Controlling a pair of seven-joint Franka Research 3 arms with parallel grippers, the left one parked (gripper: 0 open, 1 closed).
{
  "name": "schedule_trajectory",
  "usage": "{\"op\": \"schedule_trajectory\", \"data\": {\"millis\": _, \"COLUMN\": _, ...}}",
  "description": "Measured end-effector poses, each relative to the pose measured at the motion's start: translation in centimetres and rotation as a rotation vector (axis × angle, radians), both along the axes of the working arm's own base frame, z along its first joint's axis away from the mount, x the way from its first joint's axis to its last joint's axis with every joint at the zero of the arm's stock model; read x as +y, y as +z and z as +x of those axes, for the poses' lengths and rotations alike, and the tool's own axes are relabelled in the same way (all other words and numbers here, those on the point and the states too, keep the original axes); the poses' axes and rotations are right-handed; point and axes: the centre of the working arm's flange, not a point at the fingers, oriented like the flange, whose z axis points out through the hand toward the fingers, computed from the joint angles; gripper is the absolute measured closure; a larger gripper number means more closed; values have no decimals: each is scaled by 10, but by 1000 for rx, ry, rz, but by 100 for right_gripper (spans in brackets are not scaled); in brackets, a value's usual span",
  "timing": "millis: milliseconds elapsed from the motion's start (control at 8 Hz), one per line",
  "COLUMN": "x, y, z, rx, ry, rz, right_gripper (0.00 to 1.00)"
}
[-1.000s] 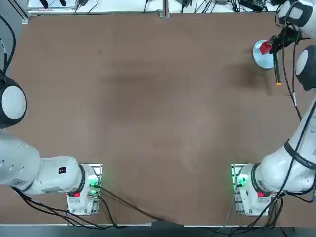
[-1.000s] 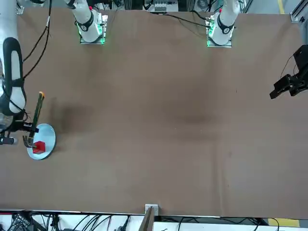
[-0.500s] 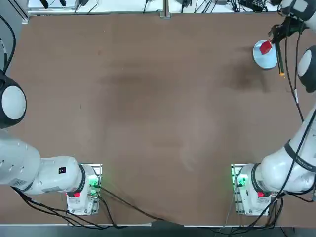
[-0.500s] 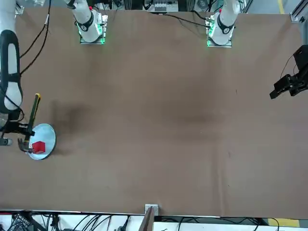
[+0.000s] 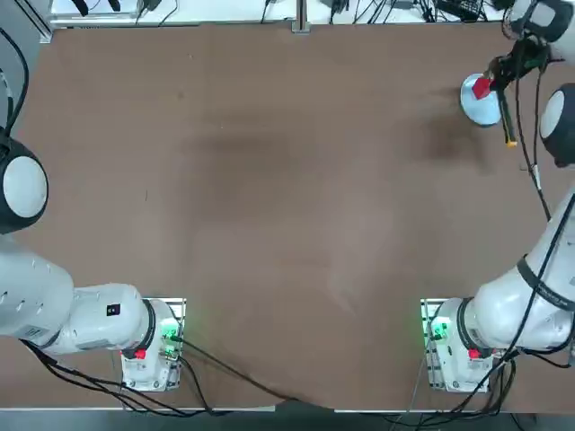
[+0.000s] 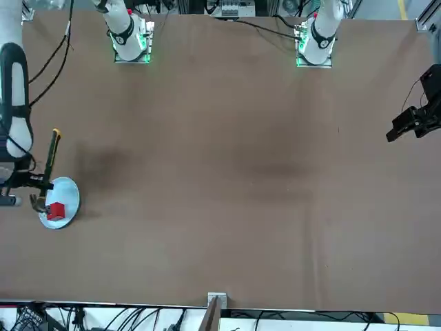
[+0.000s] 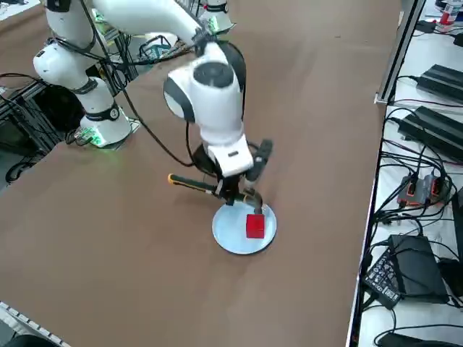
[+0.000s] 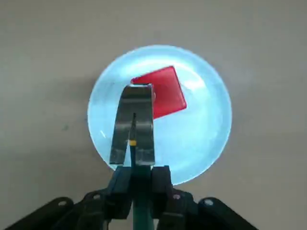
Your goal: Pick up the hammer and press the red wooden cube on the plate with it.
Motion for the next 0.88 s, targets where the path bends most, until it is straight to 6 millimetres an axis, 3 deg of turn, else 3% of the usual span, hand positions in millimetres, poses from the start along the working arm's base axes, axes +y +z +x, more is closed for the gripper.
{"op": "schedule_trajectory", "data": {"millis": 125, "x": 2, "y": -9, "z": 1, "rx": 3, "ry": -4, "rz": 8, "right_gripper": 79}}
{"op": "schedule_trajectory", "data": {"millis": 250, "x": 8, "y": -3, "z": 6, "rx": -10, "ry": 5, "rz": 7, "right_gripper": 79}}
{"op": "schedule_trajectory", "data": {"millis": 500, "x": 27, "y": 37, "z": 16, "rx": -40, "ry": 37, "rz": 18, "right_gripper": 79}}
{"op": "schedule_trajectory", "data": {"millis": 625, "x": 52, "y": 64, "z": 18, "rx": -35, "ry": 57, "rz": 42, "right_gripper": 79}}
{"op": "schedule_trajectory", "data": {"millis": 750, "x": 93, "y": 84, "z": 20, "rx": -16, "ry": 58, "rz": 65, "right_gripper": 79}}
{"op": "schedule_trajectory", "data": {"millis": 875, "x": 149, "y": 95, "z": 24, "rx": -1, "ry": 42, "rz": 76, "right_gripper": 79}}
